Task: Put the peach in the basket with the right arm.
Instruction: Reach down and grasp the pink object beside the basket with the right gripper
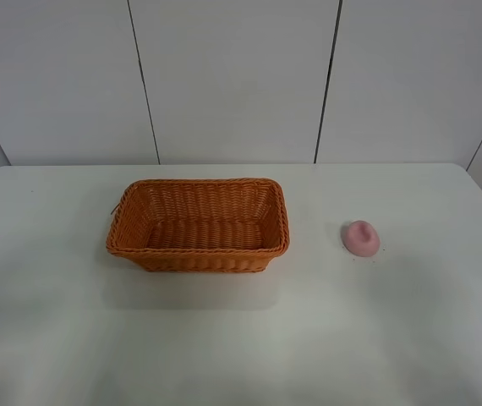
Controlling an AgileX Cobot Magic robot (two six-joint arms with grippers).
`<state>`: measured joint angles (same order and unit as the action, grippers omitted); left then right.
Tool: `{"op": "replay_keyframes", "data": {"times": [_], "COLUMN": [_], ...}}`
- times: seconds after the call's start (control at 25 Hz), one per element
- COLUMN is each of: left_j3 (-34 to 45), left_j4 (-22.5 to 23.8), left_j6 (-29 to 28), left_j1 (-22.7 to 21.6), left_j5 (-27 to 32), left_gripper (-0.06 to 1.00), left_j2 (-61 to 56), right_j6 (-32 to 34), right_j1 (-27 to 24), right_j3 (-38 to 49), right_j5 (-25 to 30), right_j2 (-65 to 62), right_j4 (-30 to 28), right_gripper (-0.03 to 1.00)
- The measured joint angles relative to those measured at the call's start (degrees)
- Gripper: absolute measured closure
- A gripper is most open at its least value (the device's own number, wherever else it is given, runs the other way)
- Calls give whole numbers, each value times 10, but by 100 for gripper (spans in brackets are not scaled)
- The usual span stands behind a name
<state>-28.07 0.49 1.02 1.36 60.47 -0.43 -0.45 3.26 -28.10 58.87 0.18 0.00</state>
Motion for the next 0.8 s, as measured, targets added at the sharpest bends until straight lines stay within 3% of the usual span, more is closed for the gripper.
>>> {"op": "replay_keyframes", "data": {"times": [0.2,0.4,0.8], "left_j3": [0,0,0], "left_j4": [0,0,0], "left_j6": [0,0,0], "left_j1": [0,0,0], "left_j5": [0,0,0], "left_gripper": [-5,-5,-5], "left_j2": [0,0,0], "right_j6": [0,0,-9], "right_j1": [0,0,0], "right_j3": [-24,-79,-251], "right_j5": [1,-7,-79], "right_j2": [107,318,776], "right_j4": [0,0,0], "right_gripper": [27,27,27]}}
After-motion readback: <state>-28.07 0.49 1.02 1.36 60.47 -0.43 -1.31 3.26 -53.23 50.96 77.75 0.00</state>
